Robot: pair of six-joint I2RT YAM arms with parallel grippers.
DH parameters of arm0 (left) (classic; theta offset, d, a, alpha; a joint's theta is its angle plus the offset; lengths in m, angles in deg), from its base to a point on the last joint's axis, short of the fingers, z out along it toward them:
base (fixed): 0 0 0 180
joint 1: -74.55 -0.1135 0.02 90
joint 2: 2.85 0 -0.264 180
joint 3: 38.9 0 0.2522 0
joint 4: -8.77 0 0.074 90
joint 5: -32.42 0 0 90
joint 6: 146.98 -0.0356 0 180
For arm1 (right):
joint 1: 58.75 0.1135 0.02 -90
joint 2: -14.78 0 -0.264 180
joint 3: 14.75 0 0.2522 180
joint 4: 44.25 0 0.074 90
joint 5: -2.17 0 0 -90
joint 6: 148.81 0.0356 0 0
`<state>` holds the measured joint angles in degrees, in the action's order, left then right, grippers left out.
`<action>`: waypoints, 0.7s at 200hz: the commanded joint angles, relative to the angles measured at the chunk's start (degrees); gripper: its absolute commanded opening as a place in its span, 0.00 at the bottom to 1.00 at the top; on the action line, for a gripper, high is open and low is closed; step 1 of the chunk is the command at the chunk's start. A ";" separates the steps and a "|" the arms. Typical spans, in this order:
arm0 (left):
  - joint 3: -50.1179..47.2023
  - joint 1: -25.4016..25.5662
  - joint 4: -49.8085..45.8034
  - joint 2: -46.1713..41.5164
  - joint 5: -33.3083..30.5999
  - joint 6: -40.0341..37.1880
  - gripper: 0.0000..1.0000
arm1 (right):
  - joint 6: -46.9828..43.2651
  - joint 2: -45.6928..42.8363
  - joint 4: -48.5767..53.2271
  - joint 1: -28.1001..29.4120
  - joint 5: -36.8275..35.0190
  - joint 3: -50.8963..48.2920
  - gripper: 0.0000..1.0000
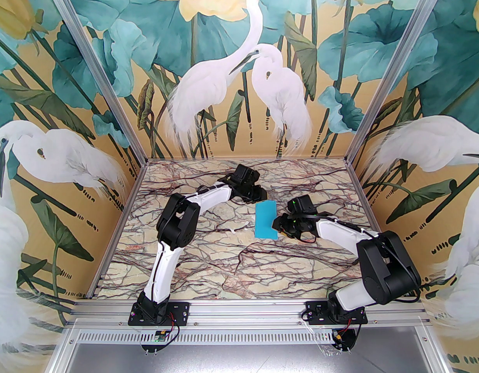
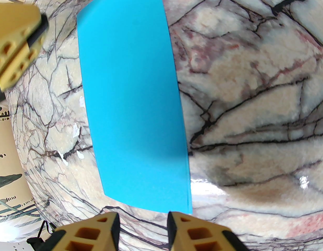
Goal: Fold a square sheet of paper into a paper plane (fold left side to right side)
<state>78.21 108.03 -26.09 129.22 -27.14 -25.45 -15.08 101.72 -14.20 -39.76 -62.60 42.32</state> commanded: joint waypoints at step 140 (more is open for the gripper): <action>-12.67 -0.87 -3.26 0.28 -9.69 8.80 0.14 | -1.07 0.26 0.15 -0.44 -1.48 -1.82 0.40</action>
<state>68.35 107.31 -23.21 128.19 -31.76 -19.79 -15.13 101.72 -14.22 -40.03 -62.62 41.36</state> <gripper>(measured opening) 0.142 0.389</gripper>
